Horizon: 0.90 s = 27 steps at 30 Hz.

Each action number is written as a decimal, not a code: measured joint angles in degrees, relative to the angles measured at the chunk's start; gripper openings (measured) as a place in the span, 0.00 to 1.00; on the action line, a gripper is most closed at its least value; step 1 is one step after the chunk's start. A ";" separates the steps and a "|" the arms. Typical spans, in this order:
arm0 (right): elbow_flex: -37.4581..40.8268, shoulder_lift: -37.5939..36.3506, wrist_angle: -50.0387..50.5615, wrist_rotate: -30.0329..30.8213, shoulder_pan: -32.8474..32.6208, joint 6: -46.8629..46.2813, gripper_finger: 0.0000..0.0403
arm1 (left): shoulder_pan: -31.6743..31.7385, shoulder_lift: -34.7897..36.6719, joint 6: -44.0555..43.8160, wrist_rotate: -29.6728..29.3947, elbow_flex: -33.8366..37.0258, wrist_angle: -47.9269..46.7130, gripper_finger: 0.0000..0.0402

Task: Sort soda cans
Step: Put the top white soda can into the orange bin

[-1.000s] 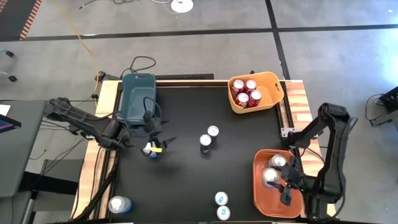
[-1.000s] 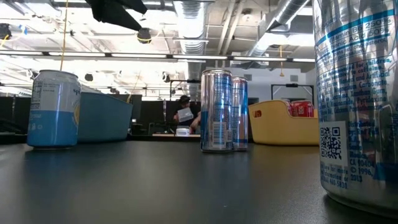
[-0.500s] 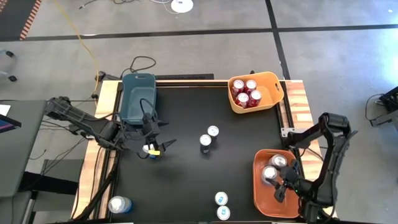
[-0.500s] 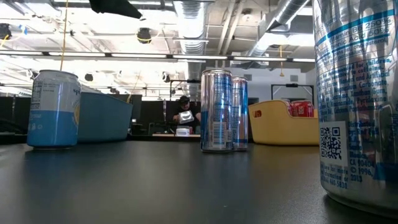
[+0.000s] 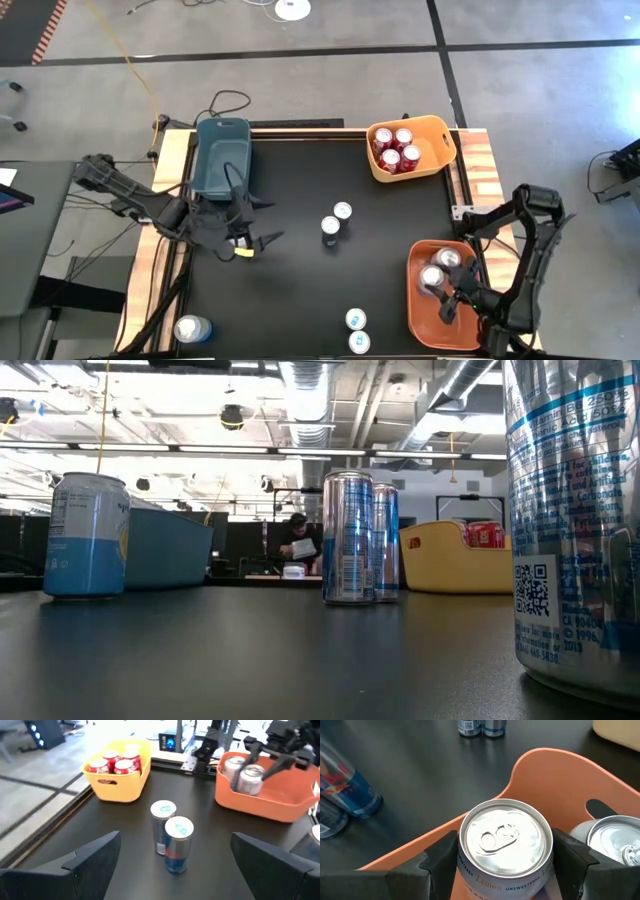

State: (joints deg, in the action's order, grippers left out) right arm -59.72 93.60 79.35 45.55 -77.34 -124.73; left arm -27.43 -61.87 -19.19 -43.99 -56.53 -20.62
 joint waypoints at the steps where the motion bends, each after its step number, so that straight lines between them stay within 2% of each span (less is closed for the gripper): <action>1: 0.00 0.00 0.14 -0.06 0.26 0.00 0.65 | -0.46 0.00 0.86 0.00 0.00 0.01 0.93; 10: 0.00 0.07 0.92 -0.32 1.08 -1.09 0.64 | -3.47 0.00 0.66 0.03 0.03 -1.45 0.93; 27: 0.02 0.20 1.12 -0.45 2.34 -0.83 0.64 | -11.20 -0.09 -4.87 -1.49 5.35 -0.59 0.93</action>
State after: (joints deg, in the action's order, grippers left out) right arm -59.70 93.80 80.46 45.10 -75.00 -125.56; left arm -38.63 -61.95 -24.06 -45.48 -51.18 -21.21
